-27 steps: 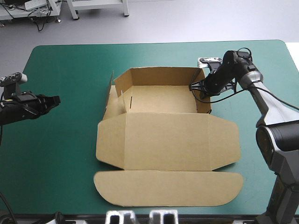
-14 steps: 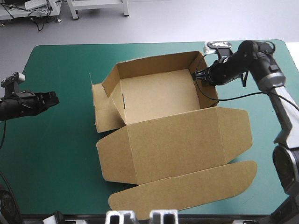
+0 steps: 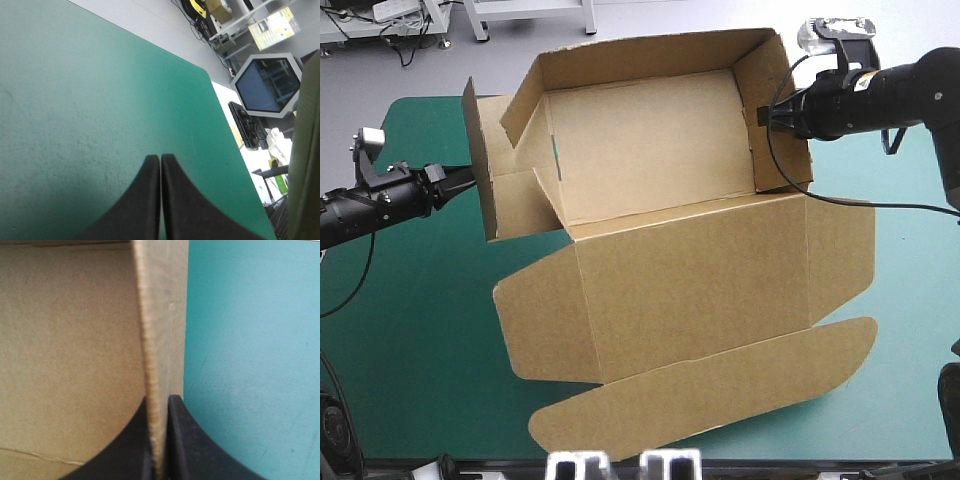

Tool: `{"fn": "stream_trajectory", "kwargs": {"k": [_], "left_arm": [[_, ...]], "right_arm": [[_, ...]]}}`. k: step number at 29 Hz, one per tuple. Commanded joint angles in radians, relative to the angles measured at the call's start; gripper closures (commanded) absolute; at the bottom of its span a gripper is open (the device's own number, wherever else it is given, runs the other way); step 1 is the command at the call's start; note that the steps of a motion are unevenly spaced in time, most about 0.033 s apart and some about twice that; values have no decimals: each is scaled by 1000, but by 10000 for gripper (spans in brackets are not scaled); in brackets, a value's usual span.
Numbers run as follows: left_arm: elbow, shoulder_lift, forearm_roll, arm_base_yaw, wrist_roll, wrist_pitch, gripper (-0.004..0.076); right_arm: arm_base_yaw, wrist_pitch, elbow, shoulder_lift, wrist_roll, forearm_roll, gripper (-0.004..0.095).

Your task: Fold the box

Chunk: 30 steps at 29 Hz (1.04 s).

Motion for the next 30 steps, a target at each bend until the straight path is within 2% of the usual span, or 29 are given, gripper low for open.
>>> {"fn": "stream_trajectory", "kwargs": {"k": [1,8,14,20,30], "left_arm": [[-31,-45,-115,-51,3,92,727],[-31,-77,-137,-124,-2,91,727],[-31,-109,-137,-126,-6,91,727],[-31,-138,-125,-126,-32,91,728],[-31,-202,-125,-127,-54,91,727]], "right_arm": [[1,-17,-32,-39,0,50,913],[1,-70,27,-39,-4,46,913],[1,-138,92,-39,-25,46,913],[1,-204,141,-39,-50,103,913],[96,-271,141,15,-48,73,913]]}}
